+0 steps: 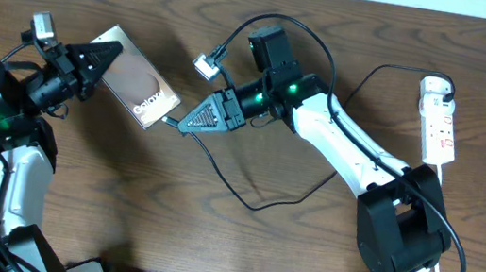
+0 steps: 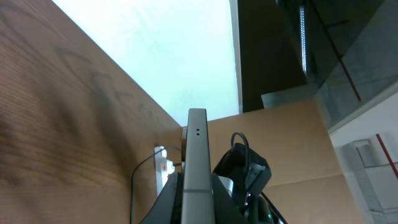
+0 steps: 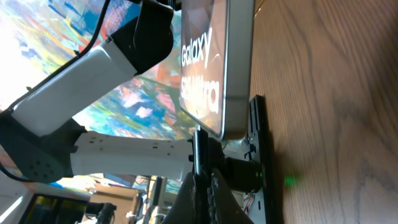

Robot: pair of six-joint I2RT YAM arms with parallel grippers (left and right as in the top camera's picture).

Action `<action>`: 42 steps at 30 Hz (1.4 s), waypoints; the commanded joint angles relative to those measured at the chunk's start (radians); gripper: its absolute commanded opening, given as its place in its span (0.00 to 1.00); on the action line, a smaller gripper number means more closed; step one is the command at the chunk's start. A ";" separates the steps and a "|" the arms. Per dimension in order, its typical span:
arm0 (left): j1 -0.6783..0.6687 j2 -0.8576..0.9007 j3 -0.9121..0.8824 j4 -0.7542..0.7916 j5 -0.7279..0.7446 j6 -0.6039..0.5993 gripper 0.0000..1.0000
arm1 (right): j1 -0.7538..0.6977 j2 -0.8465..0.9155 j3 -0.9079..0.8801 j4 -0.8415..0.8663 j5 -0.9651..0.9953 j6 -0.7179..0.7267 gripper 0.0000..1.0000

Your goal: Plug charger to phone and switch on socket

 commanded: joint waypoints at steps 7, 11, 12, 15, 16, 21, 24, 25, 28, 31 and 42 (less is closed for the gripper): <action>-0.034 -0.010 0.009 0.008 -0.004 0.018 0.07 | 0.033 -0.006 0.000 0.086 0.045 0.102 0.01; -0.034 -0.010 0.009 0.005 -0.010 0.018 0.07 | 0.043 -0.006 0.000 0.097 0.064 0.123 0.01; -0.034 -0.010 0.009 0.005 -0.010 0.018 0.07 | 0.042 -0.006 0.000 0.097 0.064 0.123 0.01; -0.034 -0.010 0.009 0.005 -0.011 0.018 0.07 | 0.042 -0.006 0.000 0.098 0.064 0.123 0.01; -0.034 -0.010 0.009 0.005 -0.014 0.018 0.07 | 0.042 -0.006 0.000 0.098 0.064 0.123 0.01; -0.034 -0.010 0.009 0.005 -0.063 0.017 0.07 | 0.042 -0.006 0.000 0.096 0.063 0.123 0.01; -0.034 -0.010 0.009 0.005 -0.101 0.017 0.07 | 0.042 -0.006 0.000 0.096 0.063 0.122 0.01; -0.033 -0.010 0.009 0.005 -0.114 0.014 0.07 | 0.042 -0.006 0.000 0.095 0.063 0.122 0.01; -0.031 -0.010 0.009 0.005 -0.143 0.005 0.07 | 0.042 -0.006 0.000 0.089 0.063 0.122 0.01; -0.014 -0.010 0.009 0.005 -0.157 -0.010 0.07 | 0.042 -0.006 0.000 0.071 0.063 0.103 0.01; 0.124 -0.010 0.009 0.005 -0.131 -0.048 0.07 | 0.024 -0.006 0.000 -0.237 0.481 -0.015 0.01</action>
